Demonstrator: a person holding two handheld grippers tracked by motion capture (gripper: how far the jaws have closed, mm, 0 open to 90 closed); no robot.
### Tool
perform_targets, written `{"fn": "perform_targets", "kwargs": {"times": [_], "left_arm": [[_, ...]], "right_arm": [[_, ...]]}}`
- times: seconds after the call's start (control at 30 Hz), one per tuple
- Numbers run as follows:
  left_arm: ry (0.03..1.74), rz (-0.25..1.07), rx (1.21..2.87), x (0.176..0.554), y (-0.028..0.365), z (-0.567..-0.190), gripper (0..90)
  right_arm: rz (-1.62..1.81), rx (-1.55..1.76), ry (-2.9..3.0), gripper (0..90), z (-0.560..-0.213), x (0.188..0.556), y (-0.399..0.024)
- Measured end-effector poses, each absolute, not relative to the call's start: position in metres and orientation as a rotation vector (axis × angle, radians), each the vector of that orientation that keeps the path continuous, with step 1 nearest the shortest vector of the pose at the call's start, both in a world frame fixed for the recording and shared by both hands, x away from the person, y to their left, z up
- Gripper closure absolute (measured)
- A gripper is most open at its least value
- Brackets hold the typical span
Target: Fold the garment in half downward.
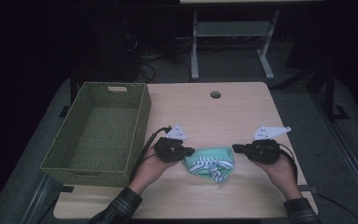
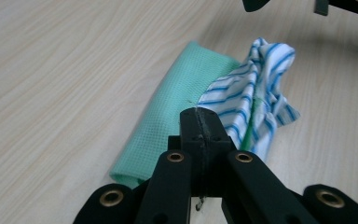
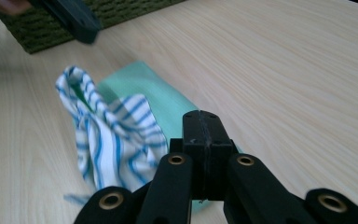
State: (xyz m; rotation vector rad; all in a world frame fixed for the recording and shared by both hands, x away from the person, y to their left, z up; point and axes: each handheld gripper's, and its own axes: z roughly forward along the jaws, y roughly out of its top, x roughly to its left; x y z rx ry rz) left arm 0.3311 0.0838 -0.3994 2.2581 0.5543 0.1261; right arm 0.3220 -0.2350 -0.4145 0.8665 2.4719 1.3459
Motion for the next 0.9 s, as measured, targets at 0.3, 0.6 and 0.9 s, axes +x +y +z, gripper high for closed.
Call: {"fn": "perform_targets", "kwargs": {"times": [0.3, 0.6, 0.9], "left_arm": [[0.508, 0.083, 2.303, 0.317, 0.066, -0.414, 89.5], [0.468, 0.076, 2.395, 0.304, 0.054, -0.437, 88.2], [0.409, 0.141, 2.472, 0.296, 0.045, -0.451, 86.6]], "right_arm": [[1.304, 0.806, 2.587, 90.0, -0.427, 0.317, -0.207], [1.247, 0.787, 2.665, 89.9, -0.444, 0.298, -0.203], [1.175, 0.787, 2.732, 89.9, -0.462, 0.288, -0.200]]}}
